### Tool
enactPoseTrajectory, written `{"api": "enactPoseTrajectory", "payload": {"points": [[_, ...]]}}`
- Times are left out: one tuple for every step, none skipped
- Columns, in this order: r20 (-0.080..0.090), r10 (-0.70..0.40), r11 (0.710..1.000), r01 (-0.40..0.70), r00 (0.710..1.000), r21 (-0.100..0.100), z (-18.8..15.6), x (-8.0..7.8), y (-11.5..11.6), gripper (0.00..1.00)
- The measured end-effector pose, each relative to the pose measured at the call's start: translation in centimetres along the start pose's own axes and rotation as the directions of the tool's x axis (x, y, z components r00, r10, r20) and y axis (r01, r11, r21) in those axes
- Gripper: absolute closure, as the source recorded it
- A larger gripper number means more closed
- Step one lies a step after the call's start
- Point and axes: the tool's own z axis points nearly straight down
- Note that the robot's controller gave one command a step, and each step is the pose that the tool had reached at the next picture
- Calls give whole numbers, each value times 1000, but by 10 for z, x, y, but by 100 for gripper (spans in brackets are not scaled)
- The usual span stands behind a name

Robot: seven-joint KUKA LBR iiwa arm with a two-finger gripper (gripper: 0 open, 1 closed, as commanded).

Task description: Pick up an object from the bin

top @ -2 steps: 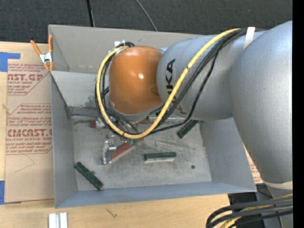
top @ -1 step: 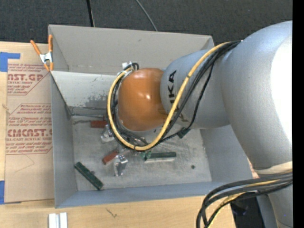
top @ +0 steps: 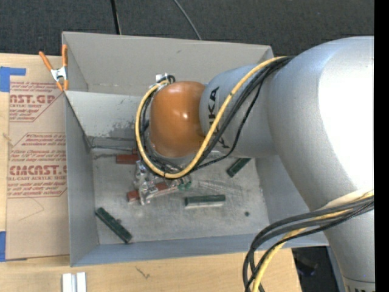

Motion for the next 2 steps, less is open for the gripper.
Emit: {"api": "enactPoseTrajectory", "payload": {"points": [[0, 0, 1000, 0, 1000, 0, 0, 0, 0, 100], [2, 19, 1000, -19, 1000, 2, -169, 10, -7, 100]]}}
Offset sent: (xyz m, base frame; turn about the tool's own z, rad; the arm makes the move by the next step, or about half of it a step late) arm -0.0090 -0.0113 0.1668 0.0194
